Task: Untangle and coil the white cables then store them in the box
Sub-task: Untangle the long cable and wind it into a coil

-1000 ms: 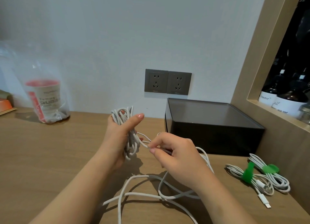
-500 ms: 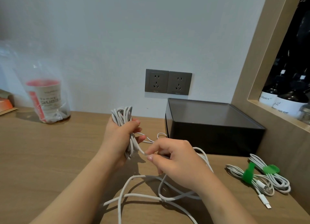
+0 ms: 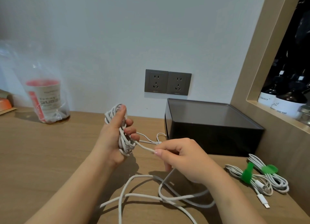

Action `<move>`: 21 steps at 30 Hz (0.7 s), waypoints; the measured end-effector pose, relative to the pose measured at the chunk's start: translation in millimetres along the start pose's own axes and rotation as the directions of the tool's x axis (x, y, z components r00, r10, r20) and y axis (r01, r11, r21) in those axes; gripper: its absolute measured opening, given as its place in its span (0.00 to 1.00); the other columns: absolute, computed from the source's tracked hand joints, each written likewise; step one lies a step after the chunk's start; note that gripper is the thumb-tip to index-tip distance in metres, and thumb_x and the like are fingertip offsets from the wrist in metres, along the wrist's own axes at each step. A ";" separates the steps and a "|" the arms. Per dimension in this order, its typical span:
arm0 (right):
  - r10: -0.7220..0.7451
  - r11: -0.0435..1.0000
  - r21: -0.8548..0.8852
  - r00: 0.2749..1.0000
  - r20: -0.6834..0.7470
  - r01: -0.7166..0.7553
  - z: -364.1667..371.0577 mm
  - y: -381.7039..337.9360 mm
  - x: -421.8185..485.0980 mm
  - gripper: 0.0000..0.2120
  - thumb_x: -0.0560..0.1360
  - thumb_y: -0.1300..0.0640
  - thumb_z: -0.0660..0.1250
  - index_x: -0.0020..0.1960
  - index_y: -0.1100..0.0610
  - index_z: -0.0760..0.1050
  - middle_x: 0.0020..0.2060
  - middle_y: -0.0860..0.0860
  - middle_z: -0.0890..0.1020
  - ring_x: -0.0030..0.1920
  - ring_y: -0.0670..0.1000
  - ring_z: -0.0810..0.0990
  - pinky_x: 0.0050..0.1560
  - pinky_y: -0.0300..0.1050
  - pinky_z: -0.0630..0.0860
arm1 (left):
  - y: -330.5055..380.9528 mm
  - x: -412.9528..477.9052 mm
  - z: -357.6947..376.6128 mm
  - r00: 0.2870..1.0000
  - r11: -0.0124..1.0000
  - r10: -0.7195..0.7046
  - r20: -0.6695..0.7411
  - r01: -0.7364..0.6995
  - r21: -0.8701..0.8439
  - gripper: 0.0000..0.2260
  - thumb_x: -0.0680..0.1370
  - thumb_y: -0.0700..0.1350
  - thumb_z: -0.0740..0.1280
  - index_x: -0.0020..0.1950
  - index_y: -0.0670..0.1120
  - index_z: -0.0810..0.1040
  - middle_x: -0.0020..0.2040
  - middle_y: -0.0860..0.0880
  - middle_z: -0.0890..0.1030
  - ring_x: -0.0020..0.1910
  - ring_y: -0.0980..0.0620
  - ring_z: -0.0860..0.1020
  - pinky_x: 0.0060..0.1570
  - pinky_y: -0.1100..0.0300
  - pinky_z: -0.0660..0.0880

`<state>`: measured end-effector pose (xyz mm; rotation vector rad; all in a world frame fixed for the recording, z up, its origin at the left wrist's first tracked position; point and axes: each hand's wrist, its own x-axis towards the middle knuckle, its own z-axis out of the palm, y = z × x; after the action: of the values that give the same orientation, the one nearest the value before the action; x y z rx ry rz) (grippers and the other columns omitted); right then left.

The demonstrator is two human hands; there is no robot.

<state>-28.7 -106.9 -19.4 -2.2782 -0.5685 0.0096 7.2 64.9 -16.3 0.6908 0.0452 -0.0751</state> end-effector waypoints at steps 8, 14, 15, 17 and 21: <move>0.351 0.920 -0.054 0.879 -0.323 -0.388 -22.2 30.6 0.2 0.19 0.71 0.40 0.67 0.34 0.56 0.74 0.29 0.51 0.75 0.34 0.51 0.77 0.39 0.48 0.76 | 11.0 -5.4 -4.2 0.988 0.994 -0.012 0.151 0.029 -0.110 0.13 0.67 0.55 0.67 0.41 0.46 0.74 0.28 0.51 0.70 0.18 0.59 0.66 0.17 0.69 0.65; 0.508 0.829 0.503 0.707 -0.491 -0.245 -27.7 31.6 3.0 0.11 0.77 0.51 0.64 0.42 0.59 0.75 0.34 0.54 0.78 0.38 0.51 0.79 0.42 0.44 0.78 | 14.6 -3.7 -9.6 0.955 0.979 -0.038 0.294 0.095 -0.183 0.21 0.55 0.47 0.80 0.42 0.43 0.76 0.29 0.49 0.72 0.18 0.58 0.67 0.16 0.68 0.65; 0.569 0.708 0.691 0.699 -0.433 -0.147 -28.5 28.7 3.8 0.10 0.77 0.53 0.63 0.44 0.60 0.75 0.32 0.54 0.77 0.36 0.51 0.79 0.43 0.46 0.79 | 14.3 -3.5 -9.2 0.958 0.980 -0.036 0.285 0.089 -0.178 0.20 0.57 0.48 0.78 0.42 0.43 0.75 0.29 0.49 0.72 0.18 0.58 0.67 0.16 0.68 0.65; 0.613 0.447 0.894 0.730 -0.302 -0.006 -31.5 22.3 2.2 0.09 0.79 0.55 0.61 0.44 0.59 0.72 0.26 0.52 0.71 0.27 0.48 0.73 0.34 0.43 0.77 | 14.0 -4.4 -6.3 0.969 0.985 -0.034 0.243 0.074 -0.154 0.17 0.60 0.49 0.76 0.42 0.44 0.74 0.29 0.49 0.72 0.18 0.58 0.66 0.16 0.69 0.64; 0.547 0.458 0.888 0.774 -0.317 0.040 -37.3 19.7 -2.9 0.10 0.79 0.53 0.60 0.44 0.59 0.71 0.22 0.50 0.64 0.19 0.45 0.60 0.18 0.35 0.59 | 14.5 -4.5 -1.7 0.991 0.998 0.013 0.131 -0.005 -0.060 0.08 0.71 0.50 0.64 0.40 0.46 0.71 0.28 0.50 0.70 0.18 0.59 0.63 0.16 0.70 0.60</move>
<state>-16.8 -145.6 -7.4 -1.1965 0.1688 -0.1919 3.9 77.4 -8.1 0.6253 -0.0813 -0.1098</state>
